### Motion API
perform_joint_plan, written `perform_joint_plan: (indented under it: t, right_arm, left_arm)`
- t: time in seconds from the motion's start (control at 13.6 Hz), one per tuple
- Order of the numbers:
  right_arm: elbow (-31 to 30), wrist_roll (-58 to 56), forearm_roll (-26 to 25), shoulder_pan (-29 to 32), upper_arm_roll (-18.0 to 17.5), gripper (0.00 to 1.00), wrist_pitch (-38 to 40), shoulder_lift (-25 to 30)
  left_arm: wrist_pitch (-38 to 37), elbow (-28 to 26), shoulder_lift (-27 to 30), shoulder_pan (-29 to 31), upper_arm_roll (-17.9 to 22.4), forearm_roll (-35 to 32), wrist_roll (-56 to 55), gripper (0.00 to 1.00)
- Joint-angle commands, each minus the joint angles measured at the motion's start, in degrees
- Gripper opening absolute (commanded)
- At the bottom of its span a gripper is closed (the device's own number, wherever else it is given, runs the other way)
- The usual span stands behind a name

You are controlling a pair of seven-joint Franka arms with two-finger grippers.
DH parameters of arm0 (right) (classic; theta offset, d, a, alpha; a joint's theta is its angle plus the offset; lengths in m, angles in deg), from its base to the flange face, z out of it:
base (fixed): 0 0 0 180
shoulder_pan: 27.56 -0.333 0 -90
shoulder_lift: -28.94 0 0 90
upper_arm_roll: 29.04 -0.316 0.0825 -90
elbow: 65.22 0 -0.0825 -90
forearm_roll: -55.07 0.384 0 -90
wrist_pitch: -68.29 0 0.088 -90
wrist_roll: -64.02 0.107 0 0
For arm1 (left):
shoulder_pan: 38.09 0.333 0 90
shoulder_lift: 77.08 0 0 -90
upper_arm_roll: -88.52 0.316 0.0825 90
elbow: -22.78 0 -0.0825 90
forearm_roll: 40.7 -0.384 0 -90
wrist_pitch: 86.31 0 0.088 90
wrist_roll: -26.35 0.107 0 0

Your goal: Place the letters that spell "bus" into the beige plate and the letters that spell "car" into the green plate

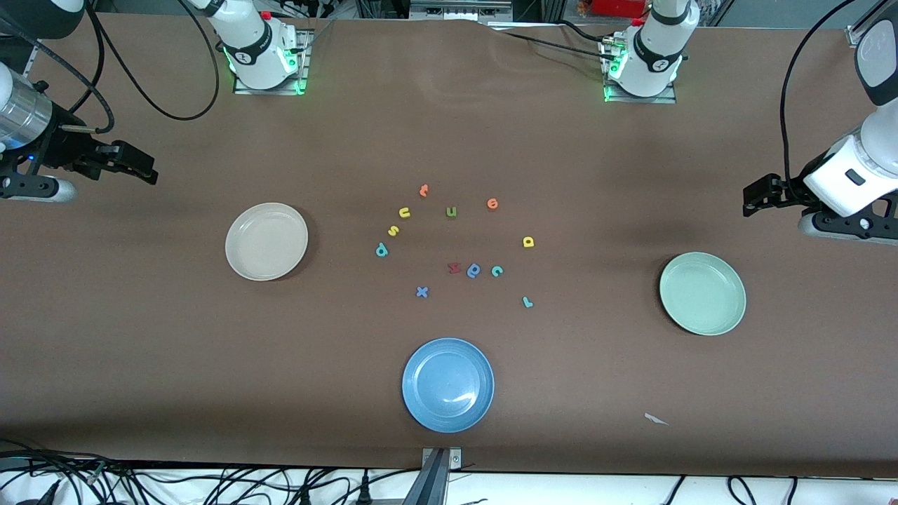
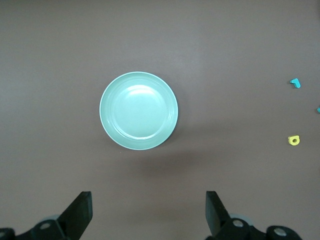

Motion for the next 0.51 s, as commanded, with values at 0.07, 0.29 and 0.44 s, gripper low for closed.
perform_joint_plan:
  t: [0.07,0.29,0.44]
  right_arm:
    - [1.75,0.07,0.06,0.23,-0.04,1.00,0.79,-0.74]
    - [1.75,-0.19,0.06,0.31,0.05,1.00,0.79,-0.74]
    - [1.75,-0.11,0.06,0.31,0.05,1.00,0.79,-0.74]
  left_arm:
    - [-0.28,0.75,-0.08,0.02,-0.05,-0.49,1.14,1.00]
    - [-0.28,0.66,-0.08,0.02,-0.05,-0.49,1.14,1.00]
    - [-0.28,0.75,-0.08,0.02,-0.05,-0.49,1.14,1.00]
